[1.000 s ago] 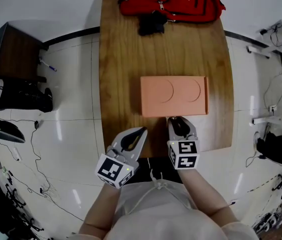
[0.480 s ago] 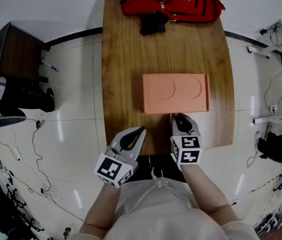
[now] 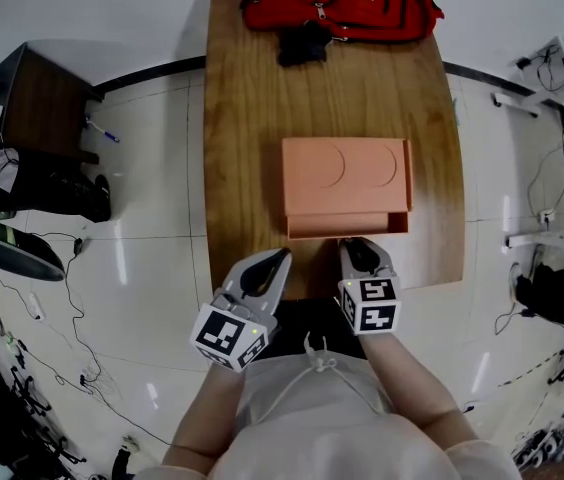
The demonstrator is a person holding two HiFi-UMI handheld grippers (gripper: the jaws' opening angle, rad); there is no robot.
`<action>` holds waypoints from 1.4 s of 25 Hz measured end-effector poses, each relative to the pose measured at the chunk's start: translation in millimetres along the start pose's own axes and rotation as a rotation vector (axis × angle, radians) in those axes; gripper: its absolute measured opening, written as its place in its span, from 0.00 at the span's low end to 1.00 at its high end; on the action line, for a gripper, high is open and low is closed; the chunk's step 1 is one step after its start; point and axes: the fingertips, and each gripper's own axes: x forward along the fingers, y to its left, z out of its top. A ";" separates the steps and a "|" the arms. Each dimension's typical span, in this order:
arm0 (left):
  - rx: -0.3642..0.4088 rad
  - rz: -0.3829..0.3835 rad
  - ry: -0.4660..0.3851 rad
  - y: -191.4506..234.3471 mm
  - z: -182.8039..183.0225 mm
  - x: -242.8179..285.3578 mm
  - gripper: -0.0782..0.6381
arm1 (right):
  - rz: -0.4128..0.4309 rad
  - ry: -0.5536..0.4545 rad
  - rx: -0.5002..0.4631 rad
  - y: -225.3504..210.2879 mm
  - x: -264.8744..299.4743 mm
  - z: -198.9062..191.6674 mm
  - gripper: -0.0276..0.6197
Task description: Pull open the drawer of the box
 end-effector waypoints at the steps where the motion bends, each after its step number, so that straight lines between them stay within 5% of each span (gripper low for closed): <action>1: 0.002 0.002 -0.001 -1.4 -0.4 -0.9 0.12 | 0.002 0.001 -0.003 0.7 -2.6 -3.4 0.15; 33: 0.009 0.027 -0.010 -44.8 -23.5 -24.7 0.12 | 0.094 0.072 -0.001 22.2 -40.3 -66.0 0.16; 35: 0.010 0.030 -0.012 -45.2 -23.5 -25.3 0.12 | 0.110 0.081 0.031 24.4 -42.8 -69.5 0.23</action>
